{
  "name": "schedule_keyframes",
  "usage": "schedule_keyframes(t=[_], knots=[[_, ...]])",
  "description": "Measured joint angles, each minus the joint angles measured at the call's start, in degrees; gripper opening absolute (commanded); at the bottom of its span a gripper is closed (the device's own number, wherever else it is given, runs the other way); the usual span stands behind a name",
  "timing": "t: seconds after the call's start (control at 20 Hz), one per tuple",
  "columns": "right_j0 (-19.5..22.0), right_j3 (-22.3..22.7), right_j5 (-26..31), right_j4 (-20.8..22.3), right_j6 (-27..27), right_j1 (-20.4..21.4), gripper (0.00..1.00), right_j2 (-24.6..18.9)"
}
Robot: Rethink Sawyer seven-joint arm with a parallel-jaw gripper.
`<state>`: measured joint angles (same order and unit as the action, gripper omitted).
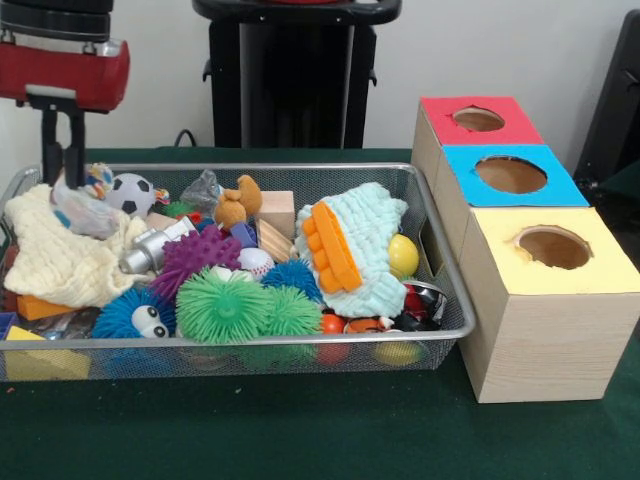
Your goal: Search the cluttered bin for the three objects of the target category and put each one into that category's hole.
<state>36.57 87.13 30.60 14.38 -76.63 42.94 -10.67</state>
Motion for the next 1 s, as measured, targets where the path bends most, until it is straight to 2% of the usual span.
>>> schedule_keyframes(t=[0.5, 0.85, 1.0], knots=[[-3.6, 1.6, 0.0, -2.0, -0.4, 1.4, 0.00, 2.6], [-8.0, 1.9, 0.0, -3.6, -1.3, 3.0, 0.00, 5.9], [-11.1, 1.9, 0.0, -4.2, -1.6, 3.3, 0.00, 8.3]])
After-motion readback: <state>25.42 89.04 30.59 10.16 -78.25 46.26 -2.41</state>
